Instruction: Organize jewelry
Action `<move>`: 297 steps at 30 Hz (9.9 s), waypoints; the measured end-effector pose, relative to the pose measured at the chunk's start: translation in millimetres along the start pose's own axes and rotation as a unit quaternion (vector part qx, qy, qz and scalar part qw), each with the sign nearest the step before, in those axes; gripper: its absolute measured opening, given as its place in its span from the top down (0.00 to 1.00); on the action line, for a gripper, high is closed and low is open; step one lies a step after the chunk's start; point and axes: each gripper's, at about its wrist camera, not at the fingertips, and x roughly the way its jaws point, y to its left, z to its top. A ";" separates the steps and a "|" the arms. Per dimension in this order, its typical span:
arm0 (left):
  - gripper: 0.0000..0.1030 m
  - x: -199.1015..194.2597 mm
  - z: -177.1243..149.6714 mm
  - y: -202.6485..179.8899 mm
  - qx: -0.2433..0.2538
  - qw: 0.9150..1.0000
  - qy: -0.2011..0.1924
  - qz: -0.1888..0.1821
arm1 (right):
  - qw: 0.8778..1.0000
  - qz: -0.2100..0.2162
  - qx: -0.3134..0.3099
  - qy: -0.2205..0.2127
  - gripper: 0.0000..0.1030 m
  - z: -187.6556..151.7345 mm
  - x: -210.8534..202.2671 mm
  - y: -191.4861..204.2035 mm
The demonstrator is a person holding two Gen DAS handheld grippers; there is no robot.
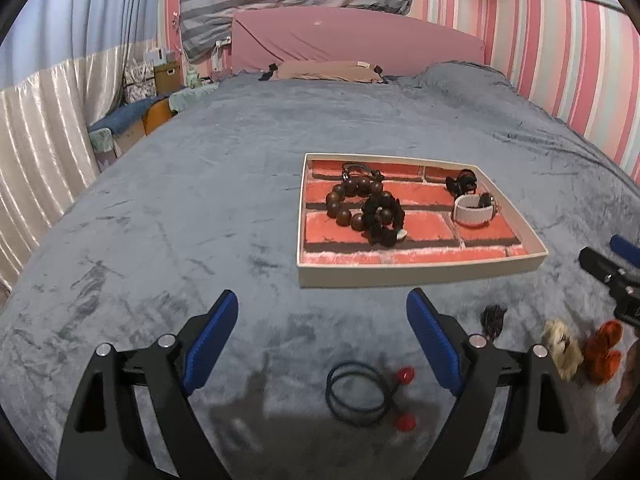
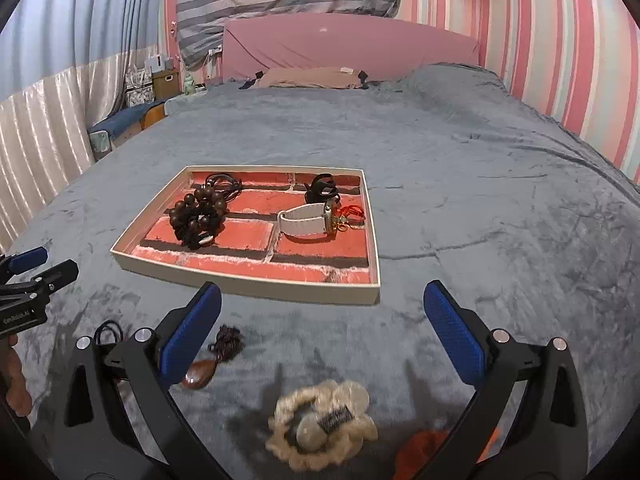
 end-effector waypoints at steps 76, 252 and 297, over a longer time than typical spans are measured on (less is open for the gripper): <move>0.97 45.1 -61.0 -9.3 0.031 0.998 0.048 -0.039 | 0.995 0.037 0.045 0.084 0.76 -96.7 33.6 -1.1; 0.76 127.9 70.3 -27.5 -0.004 0.998 0.041 -0.036 | 0.998 0.059 0.003 0.035 0.83 64.2 109.6 -23.3; 0.04 -191.9 -69.4 12.2 -0.026 0.990 -0.113 0.084 | 0.997 -0.004 0.019 -0.070 0.04 -60.5 -175.3 16.9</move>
